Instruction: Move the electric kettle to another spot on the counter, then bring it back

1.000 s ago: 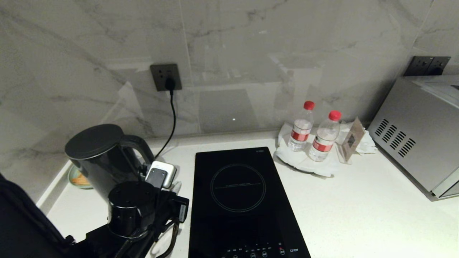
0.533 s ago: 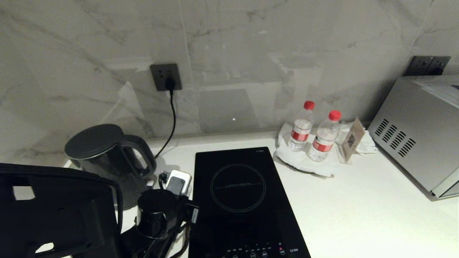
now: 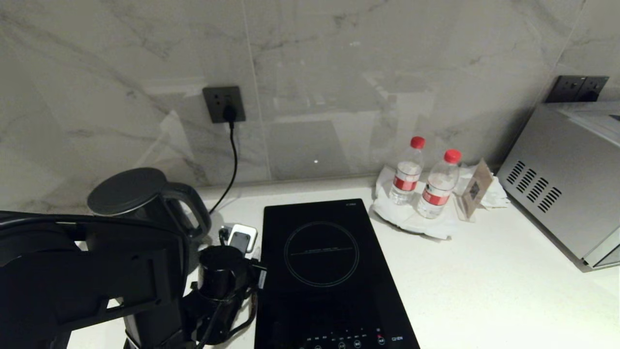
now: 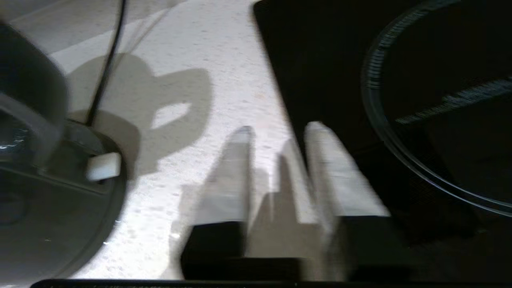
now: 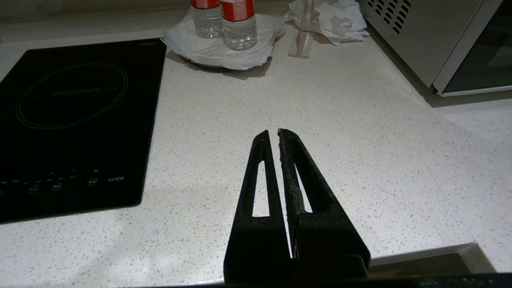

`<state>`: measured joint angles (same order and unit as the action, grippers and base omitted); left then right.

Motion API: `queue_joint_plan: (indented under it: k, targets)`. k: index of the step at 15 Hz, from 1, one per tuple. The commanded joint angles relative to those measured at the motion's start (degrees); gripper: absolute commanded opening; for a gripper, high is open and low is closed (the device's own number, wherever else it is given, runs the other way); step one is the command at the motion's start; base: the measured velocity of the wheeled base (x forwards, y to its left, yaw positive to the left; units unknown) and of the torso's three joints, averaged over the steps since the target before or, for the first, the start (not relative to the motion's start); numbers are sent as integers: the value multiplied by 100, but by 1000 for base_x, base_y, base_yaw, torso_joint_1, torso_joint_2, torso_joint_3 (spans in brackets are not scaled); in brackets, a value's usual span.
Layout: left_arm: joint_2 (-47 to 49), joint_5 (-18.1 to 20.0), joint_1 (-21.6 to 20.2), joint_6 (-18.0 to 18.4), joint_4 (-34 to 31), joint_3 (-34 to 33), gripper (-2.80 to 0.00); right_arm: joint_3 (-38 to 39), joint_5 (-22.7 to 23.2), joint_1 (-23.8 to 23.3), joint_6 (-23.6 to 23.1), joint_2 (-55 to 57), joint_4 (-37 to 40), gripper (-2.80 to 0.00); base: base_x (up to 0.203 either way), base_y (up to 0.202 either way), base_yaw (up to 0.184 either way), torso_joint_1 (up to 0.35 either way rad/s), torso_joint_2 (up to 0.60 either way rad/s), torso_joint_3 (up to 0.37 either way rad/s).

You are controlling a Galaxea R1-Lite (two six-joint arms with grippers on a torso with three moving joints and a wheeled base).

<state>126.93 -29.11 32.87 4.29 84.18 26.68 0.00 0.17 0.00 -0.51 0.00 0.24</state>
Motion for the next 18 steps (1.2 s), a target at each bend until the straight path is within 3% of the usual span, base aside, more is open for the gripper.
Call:
queue_joint_plan:
  k: [1, 18]
  targets:
    - [59, 10, -186, 2, 60, 40, 0, 0, 1, 0, -2, 0, 2, -280, 0, 0, 0, 0, 0, 0]
    - [623, 37, -822, -16, 257, 346, 0, 0, 1, 0, -2, 0, 2, -280, 0, 0, 0, 0, 0, 0]
